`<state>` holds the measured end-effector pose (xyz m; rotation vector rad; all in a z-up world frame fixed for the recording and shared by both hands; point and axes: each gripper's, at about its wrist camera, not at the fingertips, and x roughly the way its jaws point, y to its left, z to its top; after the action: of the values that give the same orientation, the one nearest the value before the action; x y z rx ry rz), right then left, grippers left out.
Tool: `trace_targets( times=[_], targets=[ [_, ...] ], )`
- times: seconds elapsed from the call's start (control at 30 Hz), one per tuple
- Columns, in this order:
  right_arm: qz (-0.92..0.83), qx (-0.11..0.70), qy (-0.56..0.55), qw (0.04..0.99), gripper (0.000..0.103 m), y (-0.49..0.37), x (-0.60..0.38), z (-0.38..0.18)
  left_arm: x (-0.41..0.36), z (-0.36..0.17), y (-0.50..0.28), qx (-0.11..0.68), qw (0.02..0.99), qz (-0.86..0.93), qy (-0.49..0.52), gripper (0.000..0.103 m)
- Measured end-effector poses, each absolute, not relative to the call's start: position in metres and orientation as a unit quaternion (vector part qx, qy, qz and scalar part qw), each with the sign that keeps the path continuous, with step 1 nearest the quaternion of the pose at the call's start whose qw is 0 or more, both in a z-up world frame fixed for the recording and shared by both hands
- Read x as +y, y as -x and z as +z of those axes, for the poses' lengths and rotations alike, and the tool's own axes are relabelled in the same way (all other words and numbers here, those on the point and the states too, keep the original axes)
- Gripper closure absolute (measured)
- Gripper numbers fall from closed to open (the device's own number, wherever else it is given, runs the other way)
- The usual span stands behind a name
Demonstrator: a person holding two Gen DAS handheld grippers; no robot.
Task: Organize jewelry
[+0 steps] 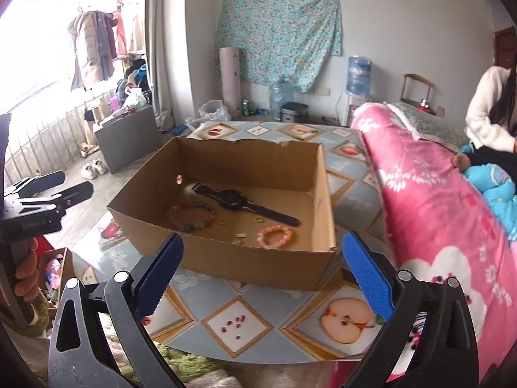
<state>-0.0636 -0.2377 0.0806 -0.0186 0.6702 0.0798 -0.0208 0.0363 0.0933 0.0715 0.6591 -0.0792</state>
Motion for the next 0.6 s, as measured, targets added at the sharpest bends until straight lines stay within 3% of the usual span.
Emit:
trace_targets(
  times=[0.17,0.6],
  targets=[
    [0.036,0.344,-0.011,0.938,0.008,0.055,-0.229,0.077,0.018,0.088,0.025,0.32,0.943,-0.006,-0.086,0.005],
    [-0.005,0.407,-0.023,0.913,0.008,0.043,-0.218,0.052,0.008,0.047,0.005,0.441,0.897,-0.019,-0.01,0.005]
  ],
)
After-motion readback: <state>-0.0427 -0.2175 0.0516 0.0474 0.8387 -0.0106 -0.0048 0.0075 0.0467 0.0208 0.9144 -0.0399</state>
